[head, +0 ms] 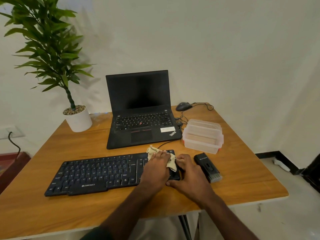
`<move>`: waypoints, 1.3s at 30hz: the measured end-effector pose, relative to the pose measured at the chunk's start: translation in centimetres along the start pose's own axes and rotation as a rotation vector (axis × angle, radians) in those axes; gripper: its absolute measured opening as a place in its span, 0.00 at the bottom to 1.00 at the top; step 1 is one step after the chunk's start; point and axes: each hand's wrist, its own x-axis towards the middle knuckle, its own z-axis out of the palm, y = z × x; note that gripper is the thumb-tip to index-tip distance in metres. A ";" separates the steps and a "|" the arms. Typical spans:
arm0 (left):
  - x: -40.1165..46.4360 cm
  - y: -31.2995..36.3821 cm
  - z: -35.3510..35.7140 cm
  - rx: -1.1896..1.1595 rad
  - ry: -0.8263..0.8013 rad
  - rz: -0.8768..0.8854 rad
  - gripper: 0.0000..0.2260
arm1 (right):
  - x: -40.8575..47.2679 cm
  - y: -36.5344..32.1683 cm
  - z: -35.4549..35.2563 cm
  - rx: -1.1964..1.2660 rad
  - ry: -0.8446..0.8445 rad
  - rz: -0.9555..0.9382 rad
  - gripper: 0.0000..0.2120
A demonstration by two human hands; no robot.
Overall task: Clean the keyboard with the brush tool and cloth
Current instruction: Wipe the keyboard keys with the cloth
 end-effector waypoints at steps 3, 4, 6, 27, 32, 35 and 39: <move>0.4 0.9 0.3 -0.063 -0.027 0.036 0.25 | 0.0 0.2 0.3 0.014 0.025 0.004 0.38; 0.4 1.2 0.4 -0.079 -0.025 0.050 0.25 | 0.0 0.3 0.4 0.027 0.041 0.006 0.37; 0.6 1.4 0.2 -0.118 -0.017 0.079 0.24 | 0.0 0.5 0.5 0.044 0.068 0.015 0.37; 0.1 -5.0 -4.4 -0.598 0.583 -0.352 0.13 | -0.3 -0.1 0.9 -0.117 0.043 -0.025 0.37; -0.9 -1.1 -0.4 -0.080 0.060 -0.013 0.22 | -0.2 0.2 1.1 -0.093 0.047 -0.032 0.37; -1.8 -0.2 0.1 -0.062 0.020 0.069 0.24 | -0.1 0.3 1.0 -0.049 0.066 -0.014 0.37; -2.7 -1.5 -1.1 -0.386 0.060 0.077 0.13 | -0.2 0.2 0.7 -0.077 0.060 -0.035 0.40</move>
